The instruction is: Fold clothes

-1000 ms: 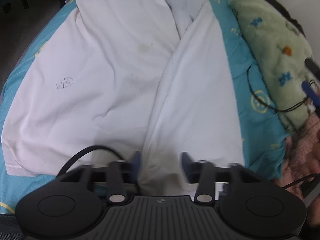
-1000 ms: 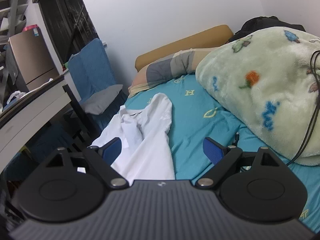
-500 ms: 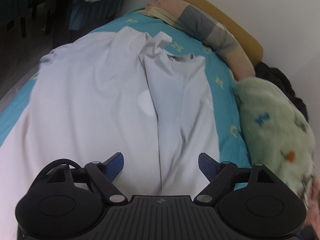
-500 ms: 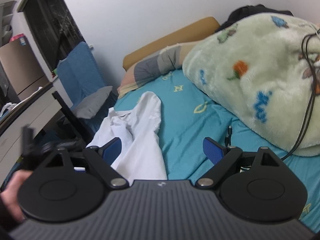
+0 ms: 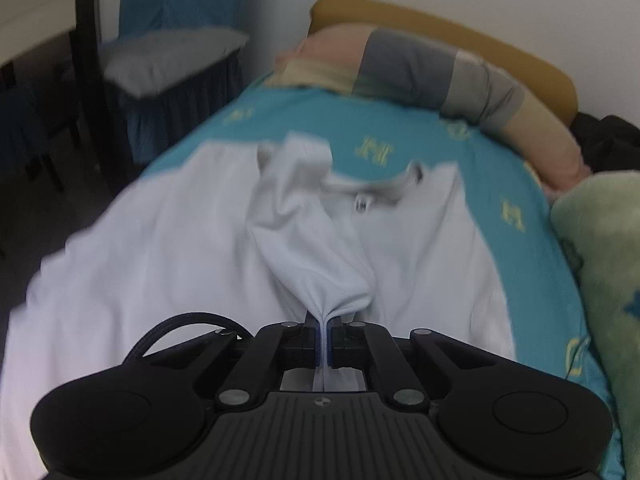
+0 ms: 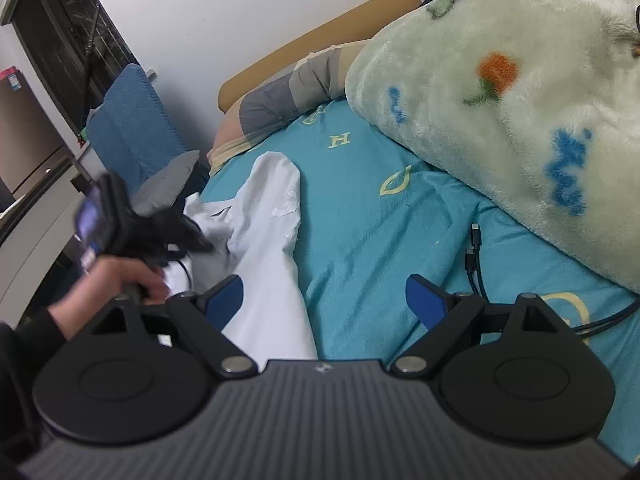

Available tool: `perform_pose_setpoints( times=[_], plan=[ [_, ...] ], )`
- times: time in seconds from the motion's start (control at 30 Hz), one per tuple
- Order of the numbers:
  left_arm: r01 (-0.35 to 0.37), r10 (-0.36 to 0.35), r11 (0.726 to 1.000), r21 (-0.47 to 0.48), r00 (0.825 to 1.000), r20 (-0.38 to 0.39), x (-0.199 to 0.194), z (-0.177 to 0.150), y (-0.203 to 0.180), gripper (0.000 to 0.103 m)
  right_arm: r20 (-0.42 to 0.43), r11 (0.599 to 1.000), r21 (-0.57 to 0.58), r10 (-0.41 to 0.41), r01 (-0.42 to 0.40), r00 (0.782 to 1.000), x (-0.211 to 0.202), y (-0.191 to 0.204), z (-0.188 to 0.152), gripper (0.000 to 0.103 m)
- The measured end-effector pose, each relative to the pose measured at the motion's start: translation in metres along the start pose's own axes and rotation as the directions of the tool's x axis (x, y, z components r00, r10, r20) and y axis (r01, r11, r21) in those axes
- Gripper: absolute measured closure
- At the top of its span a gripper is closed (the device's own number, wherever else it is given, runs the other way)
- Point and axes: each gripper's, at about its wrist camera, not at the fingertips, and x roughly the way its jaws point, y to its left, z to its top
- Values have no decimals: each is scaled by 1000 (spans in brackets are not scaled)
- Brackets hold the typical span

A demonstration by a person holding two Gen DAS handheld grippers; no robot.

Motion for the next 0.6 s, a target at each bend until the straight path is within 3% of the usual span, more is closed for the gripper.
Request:
perform_pose_setpoints(
  times=[0.07, 0.17, 0.23, 0.27, 0.3, 0.37, 0.53, 0.6],
  plan=[
    [-41, 39, 999, 23, 997, 70, -4, 17, 2, 100, 5, 1000, -5, -4, 4, 1000, 3, 2, -1, 13],
    [-89, 81, 994, 66, 990, 114, 7, 31, 4, 95, 2, 1000, -7, -11, 11, 1000, 6, 2, -3, 13],
    [-57, 53, 997, 56, 996, 67, -9, 18, 16, 87, -5, 1000, -15, -17, 17, 1000, 7, 3, -6, 13],
    [-41, 39, 998, 50, 998, 44, -18, 12, 22, 77, -5, 1000, -22, -23, 22, 1000, 7, 4, -7, 13],
    [-25, 24, 999, 44, 999, 21, -26, 5, 29, 60, -4, 999, -28, -26, 25, 1000, 6, 4, -7, 13],
    [6, -5, 999, 31, 1000, -25, -42, -8, 41, 43, 6, 999, -44, -19, 20, 1000, 5, 8, -7, 13],
    [82, -83, 997, -10, 987, -139, -85, -41, 73, 32, 12, 997, -74, 7, -6, 1000, 1, 17, -8, 13],
    [129, -144, 988, -79, 966, -214, -121, -72, 92, 30, 14, 996, -91, 14, -12, 1000, -2, 22, -10, 13]
  ],
)
